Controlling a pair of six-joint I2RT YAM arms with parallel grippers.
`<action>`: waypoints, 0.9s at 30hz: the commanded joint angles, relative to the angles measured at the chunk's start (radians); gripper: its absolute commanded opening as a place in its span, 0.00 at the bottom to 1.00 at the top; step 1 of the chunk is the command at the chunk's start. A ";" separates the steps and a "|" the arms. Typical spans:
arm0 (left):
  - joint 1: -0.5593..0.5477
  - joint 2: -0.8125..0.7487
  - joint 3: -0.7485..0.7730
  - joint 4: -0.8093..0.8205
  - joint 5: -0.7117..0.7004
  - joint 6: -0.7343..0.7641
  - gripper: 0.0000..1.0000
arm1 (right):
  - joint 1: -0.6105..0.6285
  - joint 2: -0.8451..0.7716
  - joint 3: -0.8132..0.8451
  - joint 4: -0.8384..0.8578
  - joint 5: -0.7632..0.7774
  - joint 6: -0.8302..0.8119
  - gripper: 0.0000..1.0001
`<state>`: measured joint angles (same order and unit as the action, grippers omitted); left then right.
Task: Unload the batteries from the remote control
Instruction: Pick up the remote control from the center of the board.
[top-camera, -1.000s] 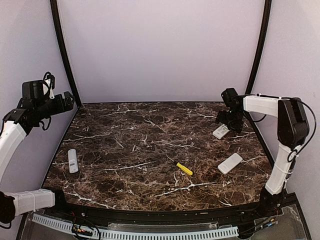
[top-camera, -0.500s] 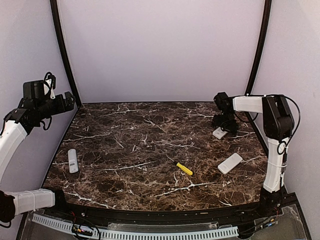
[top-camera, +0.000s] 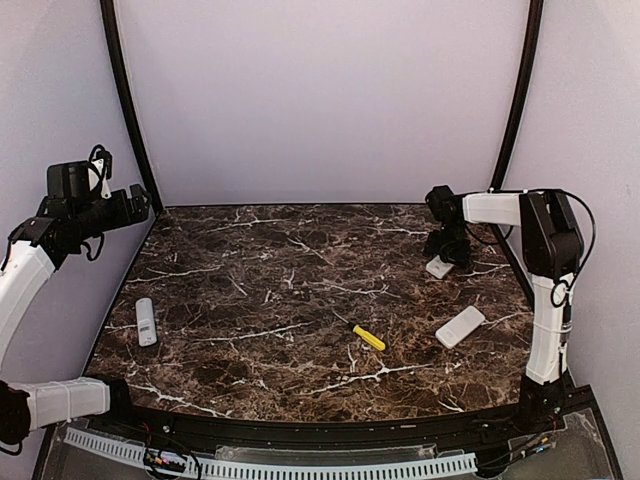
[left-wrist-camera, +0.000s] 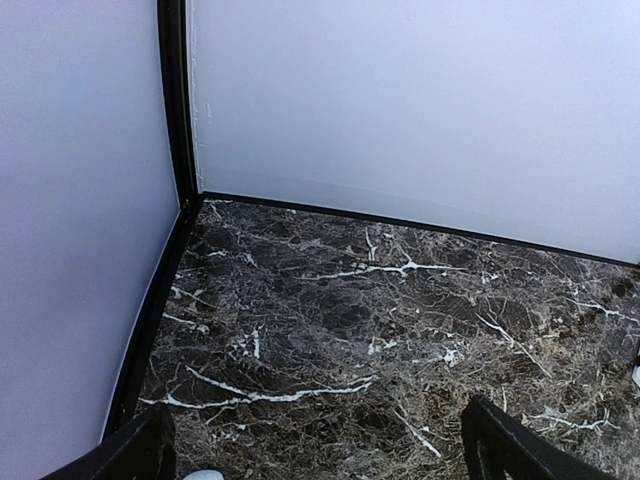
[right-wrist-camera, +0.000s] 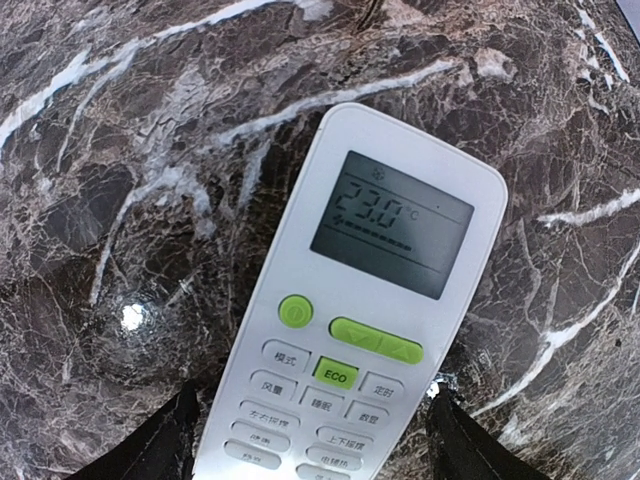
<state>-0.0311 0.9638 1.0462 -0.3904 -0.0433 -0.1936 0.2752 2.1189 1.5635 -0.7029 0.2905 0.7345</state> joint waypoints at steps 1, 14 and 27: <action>-0.001 -0.003 -0.015 0.008 0.007 0.012 0.99 | 0.007 0.023 0.023 -0.003 -0.008 -0.007 0.76; -0.001 0.004 -0.018 0.011 0.013 0.014 0.99 | 0.007 0.025 -0.001 0.025 -0.036 0.004 0.69; -0.001 0.011 -0.019 0.011 0.012 0.016 0.99 | 0.008 -0.072 -0.101 0.138 -0.040 -0.039 0.51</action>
<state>-0.0311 0.9726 1.0424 -0.3904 -0.0410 -0.1932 0.2752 2.1098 1.5211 -0.6178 0.2604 0.7273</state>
